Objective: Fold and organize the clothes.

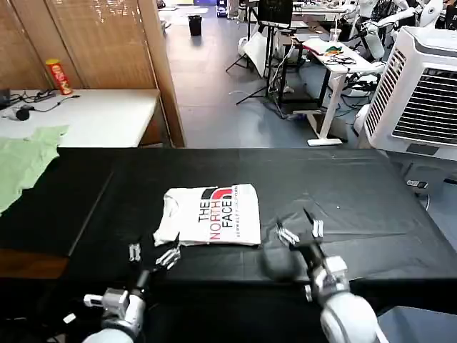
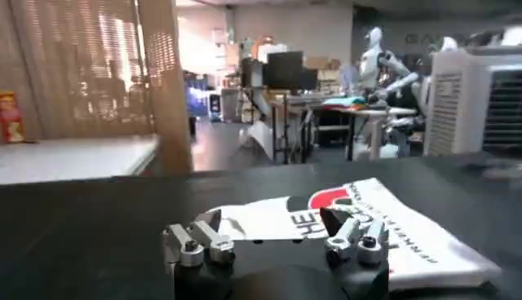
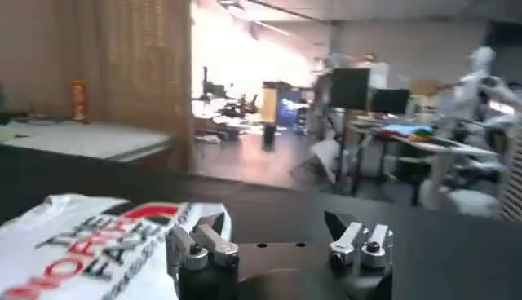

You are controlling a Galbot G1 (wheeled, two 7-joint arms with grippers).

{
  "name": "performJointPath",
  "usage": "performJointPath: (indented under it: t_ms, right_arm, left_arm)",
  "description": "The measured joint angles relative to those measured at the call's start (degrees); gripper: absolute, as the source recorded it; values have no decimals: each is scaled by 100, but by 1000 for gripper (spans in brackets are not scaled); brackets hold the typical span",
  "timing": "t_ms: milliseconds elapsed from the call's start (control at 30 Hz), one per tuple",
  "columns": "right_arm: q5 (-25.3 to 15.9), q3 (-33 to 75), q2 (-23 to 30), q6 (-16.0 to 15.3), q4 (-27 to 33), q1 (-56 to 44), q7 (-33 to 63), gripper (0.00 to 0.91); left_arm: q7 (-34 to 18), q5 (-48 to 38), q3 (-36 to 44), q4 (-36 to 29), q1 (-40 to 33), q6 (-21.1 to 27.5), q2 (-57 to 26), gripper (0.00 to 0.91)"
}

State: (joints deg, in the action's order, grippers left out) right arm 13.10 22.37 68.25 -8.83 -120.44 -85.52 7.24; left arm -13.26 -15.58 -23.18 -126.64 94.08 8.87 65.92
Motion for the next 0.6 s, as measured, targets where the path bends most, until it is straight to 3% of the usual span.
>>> performJointPath:
  t_ms: [100, 233, 400, 600]
  right_arm:
    - [-210, 263, 77, 218, -322, -687, 57, 878]
    - [-429, 528, 118, 284, -715, -1351, 210, 878]
    - [-560, 713, 129, 109, -1172, -1971, 430, 878]
    - [-304, 656, 154, -252, -1375, -2479, 742, 878]
  left_arm:
    - [-98, -2, -52, -99, 250, -92, -63, 878]
    - [-143, -112, -105, -248, 667, -190, -78, 878]
    - [-116, -551, -240, -511, 1165, 78, -180, 878]
    - [-415, -815, -447, -817, 1341, 706, -247, 878]
